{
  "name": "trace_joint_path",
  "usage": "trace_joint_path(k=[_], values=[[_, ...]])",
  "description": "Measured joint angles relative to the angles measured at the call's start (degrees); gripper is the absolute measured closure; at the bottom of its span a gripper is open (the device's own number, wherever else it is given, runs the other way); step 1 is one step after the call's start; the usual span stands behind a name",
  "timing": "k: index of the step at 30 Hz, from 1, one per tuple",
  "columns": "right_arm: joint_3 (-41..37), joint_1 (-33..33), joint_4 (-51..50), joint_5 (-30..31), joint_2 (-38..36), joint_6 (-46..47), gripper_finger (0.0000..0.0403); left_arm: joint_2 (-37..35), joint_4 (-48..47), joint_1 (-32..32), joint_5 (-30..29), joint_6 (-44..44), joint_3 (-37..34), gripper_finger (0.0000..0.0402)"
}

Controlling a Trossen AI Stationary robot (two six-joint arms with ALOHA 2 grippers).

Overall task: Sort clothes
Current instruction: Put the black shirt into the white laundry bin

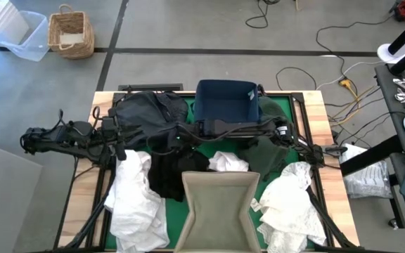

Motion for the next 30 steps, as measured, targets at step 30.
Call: trace_joint_path(k=[30], values=[[7.3, -0.1, 3.5, -1.8, -9.3, 1.7, 0.0394, 0.0, 0.0, 0.0, 0.0, -0.2, 0.0, 0.0325]])
